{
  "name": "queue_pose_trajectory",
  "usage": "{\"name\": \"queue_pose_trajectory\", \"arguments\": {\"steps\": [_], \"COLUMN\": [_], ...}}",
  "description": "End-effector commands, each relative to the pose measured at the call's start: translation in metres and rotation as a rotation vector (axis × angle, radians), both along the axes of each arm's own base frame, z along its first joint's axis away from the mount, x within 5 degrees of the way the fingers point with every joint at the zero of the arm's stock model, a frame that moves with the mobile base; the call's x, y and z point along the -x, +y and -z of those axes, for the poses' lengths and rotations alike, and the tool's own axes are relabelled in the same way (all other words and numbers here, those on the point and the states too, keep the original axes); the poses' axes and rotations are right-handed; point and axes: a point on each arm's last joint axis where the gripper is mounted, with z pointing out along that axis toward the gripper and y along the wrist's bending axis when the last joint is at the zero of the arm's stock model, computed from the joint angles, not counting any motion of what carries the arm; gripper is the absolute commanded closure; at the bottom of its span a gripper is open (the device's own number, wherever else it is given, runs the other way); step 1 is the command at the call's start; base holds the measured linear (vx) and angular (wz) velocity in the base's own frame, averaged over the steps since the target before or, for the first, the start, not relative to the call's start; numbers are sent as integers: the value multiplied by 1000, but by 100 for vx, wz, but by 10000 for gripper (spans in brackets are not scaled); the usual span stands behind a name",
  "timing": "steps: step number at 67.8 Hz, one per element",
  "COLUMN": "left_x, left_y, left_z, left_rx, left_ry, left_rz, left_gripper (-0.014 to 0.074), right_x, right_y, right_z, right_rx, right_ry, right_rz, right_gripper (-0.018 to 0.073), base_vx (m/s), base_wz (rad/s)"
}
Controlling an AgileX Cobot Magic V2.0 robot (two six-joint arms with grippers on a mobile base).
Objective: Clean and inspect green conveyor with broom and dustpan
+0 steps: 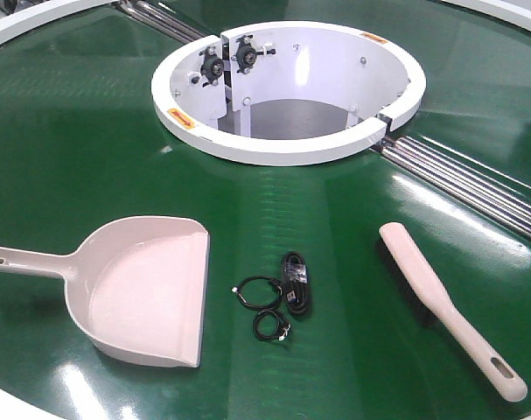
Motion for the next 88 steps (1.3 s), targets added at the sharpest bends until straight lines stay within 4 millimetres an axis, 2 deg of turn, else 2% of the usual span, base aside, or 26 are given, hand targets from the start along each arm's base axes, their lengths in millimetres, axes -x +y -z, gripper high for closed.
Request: {"name": "queue_pose_trajectory", "arguments": {"steps": [1,9,18,27,36,42,50,62,78,83,88], "left_x": [0,4,11,5,-20,-42,-68,-90,-101,-101,-101], "left_y": [0,0,1,0,-1,-2,-4,-6,-7,-7,-7], "left_z": [1,-23,-69,-107,-131,-129,-113,-97,-88,-89,-89], "left_rx": [16,57,-3,-14,-34,-91,-103,-106,-110,-110,-110], "left_ry": [-71,-223,-317,-224,-19,117,263,384,441,435,433], "left_rz": [2,5,-1,-3,-4,-13,-8,-3,-1,-1,0], "left_gripper": [603,603,603,603,603,603,603,603,569,522,439], "right_x": [1,1,1,1,1,1,1,1,1,1,1], "right_y": [0,0,0,0,0,0,0,0,0,0,0], "right_z": [-1,-1,-1,-1,-1,-1,-1,-1,-1,-1,-1], "right_rx": [6,6,6,6,6,6,6,6,6,6,6], "right_ry": [-74,-74,-74,-74,-74,-74,-74,-73,-73,-73,-73], "right_rz": [2,2,2,2,2,2,2,2,2,2,2], "right_gripper": [569,569,569,569,569,569,569,569,569,569,569], "base_vx": [0,0,0,0,0,0,0,0,0,0,0], "base_wz": [0,0,0,0,0,0,0,0,0,0,0]}}
